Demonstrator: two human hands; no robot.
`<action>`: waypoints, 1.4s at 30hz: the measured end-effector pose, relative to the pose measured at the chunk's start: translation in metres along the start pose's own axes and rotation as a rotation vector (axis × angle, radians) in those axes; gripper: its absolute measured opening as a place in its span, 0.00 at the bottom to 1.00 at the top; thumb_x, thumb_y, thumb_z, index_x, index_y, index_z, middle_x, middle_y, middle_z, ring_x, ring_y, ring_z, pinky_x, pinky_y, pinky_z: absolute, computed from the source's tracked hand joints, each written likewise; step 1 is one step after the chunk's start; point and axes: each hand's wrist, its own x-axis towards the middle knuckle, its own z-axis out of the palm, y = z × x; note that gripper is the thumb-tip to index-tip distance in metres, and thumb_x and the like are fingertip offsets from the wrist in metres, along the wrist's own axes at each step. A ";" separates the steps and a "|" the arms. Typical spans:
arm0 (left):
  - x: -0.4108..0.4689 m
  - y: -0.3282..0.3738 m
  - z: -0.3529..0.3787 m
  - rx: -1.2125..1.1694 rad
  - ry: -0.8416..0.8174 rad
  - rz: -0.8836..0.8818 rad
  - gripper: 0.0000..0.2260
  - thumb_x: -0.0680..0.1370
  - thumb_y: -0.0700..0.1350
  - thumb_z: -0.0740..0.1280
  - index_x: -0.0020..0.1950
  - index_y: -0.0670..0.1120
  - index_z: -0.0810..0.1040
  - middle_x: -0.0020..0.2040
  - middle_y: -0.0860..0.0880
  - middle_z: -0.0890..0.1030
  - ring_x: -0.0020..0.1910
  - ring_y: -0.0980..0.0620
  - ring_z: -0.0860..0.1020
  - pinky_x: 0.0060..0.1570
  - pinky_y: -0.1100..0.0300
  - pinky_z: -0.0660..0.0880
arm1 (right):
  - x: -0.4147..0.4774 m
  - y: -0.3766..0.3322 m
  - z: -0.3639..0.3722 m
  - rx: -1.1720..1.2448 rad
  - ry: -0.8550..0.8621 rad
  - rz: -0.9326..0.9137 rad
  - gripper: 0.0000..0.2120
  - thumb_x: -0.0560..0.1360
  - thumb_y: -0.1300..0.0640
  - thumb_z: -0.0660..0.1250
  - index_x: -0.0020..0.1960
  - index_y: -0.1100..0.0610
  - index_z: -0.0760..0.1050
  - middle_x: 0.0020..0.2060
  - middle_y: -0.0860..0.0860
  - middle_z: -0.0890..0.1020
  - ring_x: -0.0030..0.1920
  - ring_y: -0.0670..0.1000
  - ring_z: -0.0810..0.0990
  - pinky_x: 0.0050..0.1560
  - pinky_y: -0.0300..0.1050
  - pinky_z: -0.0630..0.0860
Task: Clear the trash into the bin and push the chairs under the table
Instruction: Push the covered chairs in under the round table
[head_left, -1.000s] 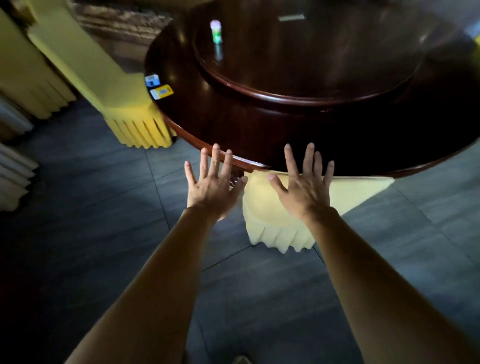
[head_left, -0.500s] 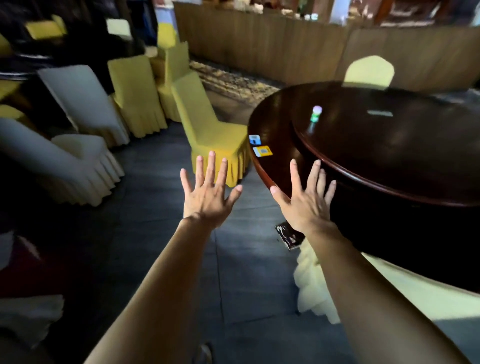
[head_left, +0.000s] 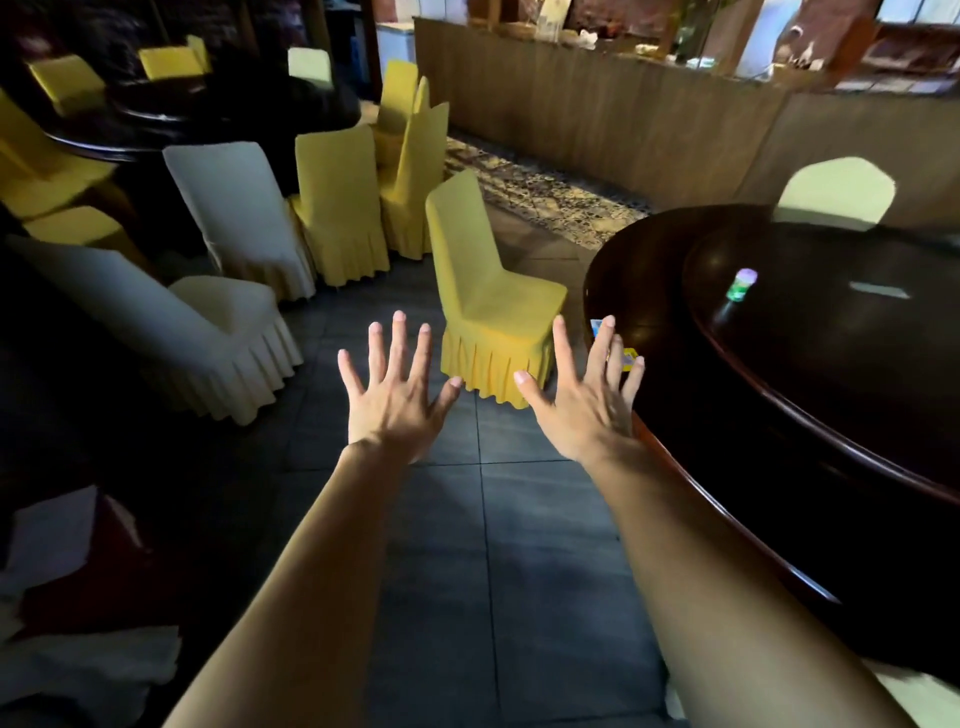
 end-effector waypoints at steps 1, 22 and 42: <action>0.009 -0.006 0.003 -0.004 -0.005 -0.008 0.38 0.78 0.72 0.37 0.83 0.54 0.40 0.83 0.49 0.34 0.81 0.44 0.34 0.74 0.32 0.37 | 0.010 -0.006 0.006 0.003 -0.010 -0.003 0.41 0.77 0.25 0.44 0.83 0.43 0.40 0.82 0.65 0.41 0.82 0.65 0.47 0.77 0.69 0.44; 0.323 -0.060 0.066 0.010 -0.104 -0.168 0.35 0.80 0.70 0.42 0.82 0.54 0.36 0.81 0.49 0.30 0.80 0.44 0.32 0.75 0.32 0.36 | 0.355 -0.072 0.128 0.065 -0.139 -0.057 0.41 0.77 0.25 0.42 0.82 0.41 0.34 0.81 0.65 0.37 0.82 0.64 0.41 0.77 0.69 0.37; 0.640 -0.243 0.139 -0.004 -0.200 -0.159 0.35 0.81 0.68 0.45 0.83 0.53 0.40 0.83 0.46 0.36 0.81 0.41 0.37 0.75 0.31 0.40 | 0.639 -0.224 0.276 0.047 -0.202 0.038 0.40 0.76 0.24 0.42 0.81 0.40 0.33 0.82 0.64 0.41 0.82 0.65 0.44 0.77 0.70 0.39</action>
